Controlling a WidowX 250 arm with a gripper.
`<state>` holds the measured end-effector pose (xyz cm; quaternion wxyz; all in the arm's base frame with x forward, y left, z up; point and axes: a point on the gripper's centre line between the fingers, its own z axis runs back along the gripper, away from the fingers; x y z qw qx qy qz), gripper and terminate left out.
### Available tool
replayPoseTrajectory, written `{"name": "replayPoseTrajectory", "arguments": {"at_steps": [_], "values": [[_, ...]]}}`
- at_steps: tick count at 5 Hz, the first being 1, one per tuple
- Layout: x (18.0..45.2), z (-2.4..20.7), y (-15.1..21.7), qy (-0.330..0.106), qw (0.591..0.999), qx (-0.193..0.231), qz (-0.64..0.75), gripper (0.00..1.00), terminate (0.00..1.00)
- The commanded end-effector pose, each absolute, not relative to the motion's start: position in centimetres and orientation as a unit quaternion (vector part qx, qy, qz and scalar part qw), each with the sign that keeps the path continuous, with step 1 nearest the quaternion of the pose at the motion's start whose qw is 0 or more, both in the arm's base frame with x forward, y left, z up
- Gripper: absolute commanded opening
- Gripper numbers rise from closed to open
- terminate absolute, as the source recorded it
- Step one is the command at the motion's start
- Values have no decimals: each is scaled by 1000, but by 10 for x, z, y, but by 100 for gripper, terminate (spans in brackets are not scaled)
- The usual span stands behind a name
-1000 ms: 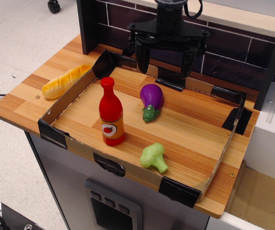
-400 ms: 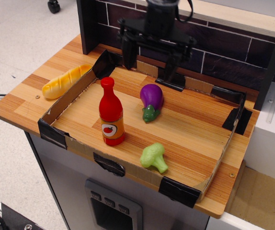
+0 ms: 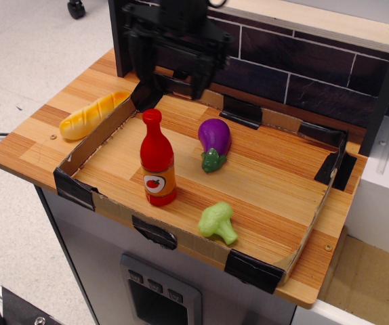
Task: Topple hot sauce bottle
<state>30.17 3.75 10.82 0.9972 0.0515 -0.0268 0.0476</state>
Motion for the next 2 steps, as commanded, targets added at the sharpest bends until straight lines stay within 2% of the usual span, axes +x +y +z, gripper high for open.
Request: {"name": "replayPoseTrajectory", "arguments": {"at_steps": [1,2], "values": [[280,122,42,-31,999,9,22,100,0],[268,116,36,-37,999,-15,18,100,0]]}}
